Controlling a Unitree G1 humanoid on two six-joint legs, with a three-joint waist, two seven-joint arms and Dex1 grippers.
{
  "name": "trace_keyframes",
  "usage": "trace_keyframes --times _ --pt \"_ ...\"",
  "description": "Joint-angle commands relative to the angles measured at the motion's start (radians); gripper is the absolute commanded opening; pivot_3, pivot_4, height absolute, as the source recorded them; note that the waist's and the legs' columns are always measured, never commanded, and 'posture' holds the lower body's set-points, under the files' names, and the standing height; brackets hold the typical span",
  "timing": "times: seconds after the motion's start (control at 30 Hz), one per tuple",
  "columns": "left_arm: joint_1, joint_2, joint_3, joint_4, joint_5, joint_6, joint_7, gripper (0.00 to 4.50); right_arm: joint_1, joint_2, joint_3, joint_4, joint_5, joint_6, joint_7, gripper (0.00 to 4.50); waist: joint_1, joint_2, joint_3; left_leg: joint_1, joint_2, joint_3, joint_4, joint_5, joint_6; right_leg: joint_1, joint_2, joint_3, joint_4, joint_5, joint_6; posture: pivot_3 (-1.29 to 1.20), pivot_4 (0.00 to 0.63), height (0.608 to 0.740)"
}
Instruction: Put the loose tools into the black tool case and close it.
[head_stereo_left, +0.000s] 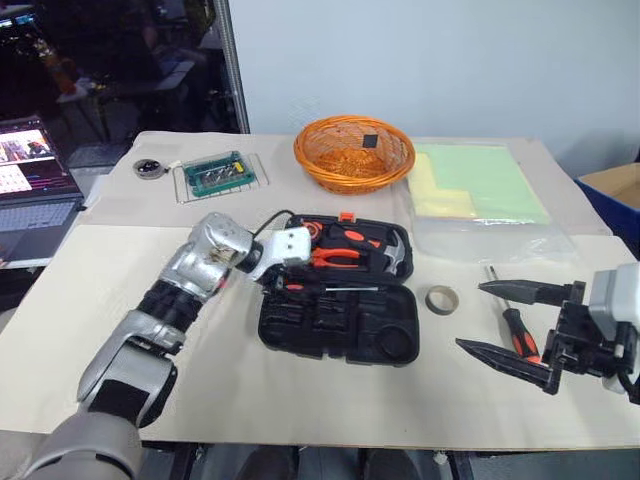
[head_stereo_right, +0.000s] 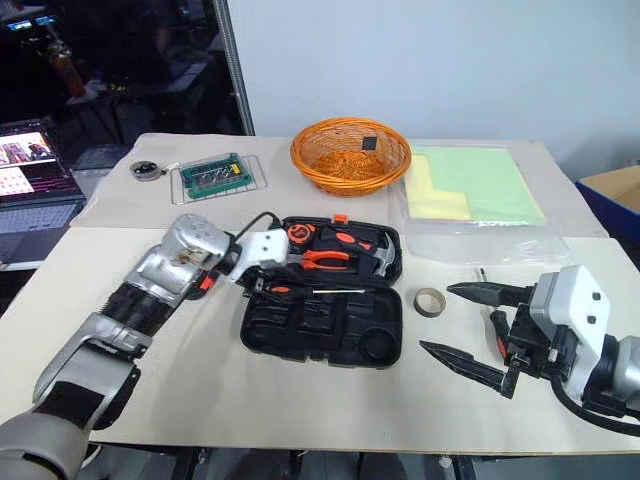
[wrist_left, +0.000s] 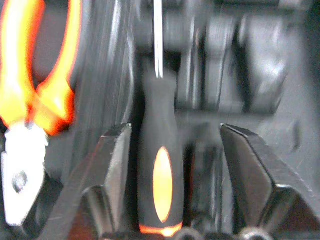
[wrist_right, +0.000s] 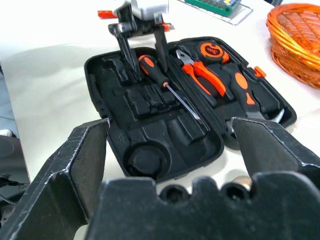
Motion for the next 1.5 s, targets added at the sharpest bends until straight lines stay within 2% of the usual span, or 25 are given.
trace_keyframes --times 0.03,0.17,0.23,0.3,0.4,0.57,0.7,0.8,1.0,1.13,1.23,1.27,1.33,1.37,1.43,1.5 --pt "0.133 0.03 0.123 -0.195 -0.135 0.102 0.026 2.25 0.012 0.028 -0.035 -0.036 0.0 -0.005 -0.008 4.5 -0.007 0.002 -0.001 0.0 0.0 0.0 0.0 0.0 0.0 0.0 0.0 0.0 0.0 0.0 0.0 0.0 0.15 0.74" --pt "0.295 -0.106 0.209 -0.273 -0.124 0.139 0.329 0.64 0.017 0.061 -0.016 -0.051 -0.007 -0.005 -0.041 4.5 -0.007 0.002 -0.001 0.002 0.0 0.0 0.001 -0.001 0.001 0.002 -0.001 0.001 0.001 0.0 0.0 0.0 0.15 0.74" --pt "0.342 -0.169 0.221 -0.288 -0.1 0.136 0.444 0.02 0.019 0.069 -0.011 -0.055 -0.014 -0.007 -0.048 4.5 0.004 0.002 -0.001 0.003 0.0 0.0 0.001 0.0 0.0 0.003 -0.001 0.001 0.001 0.001 0.002 0.0 0.15 0.74" --pt "0.376 -0.208 0.214 -0.299 -0.077 0.109 0.515 0.02 0.021 0.073 -0.008 -0.058 -0.018 -0.007 -0.051 4.5 0.01 0.002 -0.001 0.003 0.001 0.0 0.002 0.001 -0.001 0.003 0.0 0.001 -0.001 -0.001 0.007 0.0 0.15 0.74" --pt "0.427 -0.25 0.179 -0.292 -0.025 0.103 0.622 0.02 0.024 0.077 0.0 -0.063 -0.023 -0.008 -0.054 4.5 0.011 0.002 -0.001 0.003 0.001 0.0 0.001 0.001 -0.001 0.003 0.001 0.001 -0.001 0.0 0.007 0.0 0.15 0.74" --pt "0.463 -0.246 0.108 -0.274 0.043 0.149 0.68 0.02 0.017 0.066 0.002 -0.062 -0.021 -0.003 -0.049 4.5 0.011 0.004 -0.003 0.003 0.001 0.001 0.001 0.001 -0.001 0.003 0.001 0.001 -0.001 0.004 0.0 0.0 0.15 0.74" --pt "0.449 -0.19 0.027 -0.245 0.087 0.19 0.632 0.02 0.012 0.061 0.007 -0.055 -0.03 -0.004 -0.041 4.5 0.011 0.009 -0.007 0.004 0.0 0.002 0.001 0.001 -0.001 0.005 0.0 0.001 -0.001 0.002 0.004 0.0 0.15 0.74" --pt "0.428 -0.138 -0.021 -0.209 0.135 0.151 0.619 0.02 0.017 0.067 0.023 -0.057 -0.044 -0.011 -0.036 4.5 0.006 0.01 -0.008 0.01 0.001 0.003 0.001 0.0 -0.001 0.011 0.001 0.001 -0.002 -0.001 0.008 0.0 0.15 0.74" --pt "0.389 -0.067 -0.09 -0.14 0.228 -0.027 0.606 0.02 0.007 0.083 0.055 -0.056 -0.065 -0.021 -0.05 4.5 -0.005 0.011 -0.009 0.017 0.006 0.005 0.0 -0.002 -0.002 0.018 0.002 0.001 -0.004 -0.005 0.007 0.0 0.15 0.74" --pt "0.385 -0.104 -0.003 -0.156 0.128 -0.041 0.595 0.02 0.006 0.101 0.068 -0.067 -0.079 -0.007 -0.092 4.5 -0.004 0.012 -0.01 0.017 0.007 0.006 0.0 -0.002 -0.002 0.018 0.003 0.002 -0.004 -0.005 0.007 0.0 0.15 0.74" --pt "0.417 -0.145 0.182 -0.308 -0.15 0.073 0.524 0.02 0.021 0.132 0.034 -0.085 -0.11 0.031 -0.192 4.5 -0.005 0.014 -0.011 0.016 0.008 0.006 0.0 -0.002 -0.002 0.017 0.003 0.002 -0.004 -0.005 0.007 0.0 0.15 0.74" --pt "0.427 -0.133 0.238 -0.365 -0.249 0.145 0.481 0.02 0.031 0.14 0.017 -0.091 -0.126 0.058 -0.238 4.5 -0.005 0.014 -0.011 0.015 0.008 0.006 0.0 -0.002 -0.002 0.015 0.003 0.002 -0.004 -0.005 0.007 0.0 0.15 0.74" --pt "0.447 -0.085 0.291 -0.446 -0.357 0.228 0.411 0.02 0.054 0.149 -0.023 -0.096 -0.111 0.116 -0.294 4.5 -0.003 0.01 -0.009 0.007 0.008 0.006 0.0 -0.002 -0.002 0.006 0.003 0.003 -0.002 -0.004 0.007 0.0 0.15 0.74" --pt "0.457 -0.06 0.301 -0.475 -0.383 0.248 0.388 0.52 0.065 0.154 -0.043 -0.096 -0.09 0.14 -0.306 4.5 -0.002 0.01 -0.009 0.001 0.008 0.005 0.001 -0.001 -0.002 -0.001 0.005 0.003 -0.001 -0.003 0.005 0.0 0.15 0.74" --pt "0.484 0.02 0.323 -0.558 -0.453 0.31 0.323 1.02 0.105 0.115 -0.078 -0.13 -0.193 0.247 -0.391 4.5 0.0 0.01 -0.009 0.0 0.007 0.004 0.002 -0.001 -0.003 -0.001 0.005 0.003 -0.001 0.003 -0.003 0.0 0.15 0.74" --pt "0.496 0.102 0.351 -0.627 -0.518 0.358 0.263 1.82 0.104 0.068 -0.071 -0.098 -0.214 0.383 -0.449 4.5 0.002 0.012 -0.01 -0.001 0.007 0.004 0.001 -0.001 -0.003 -0.002 0.005 0.003 -0.001 0.003 -0.003 0.0 0.15 0.74"
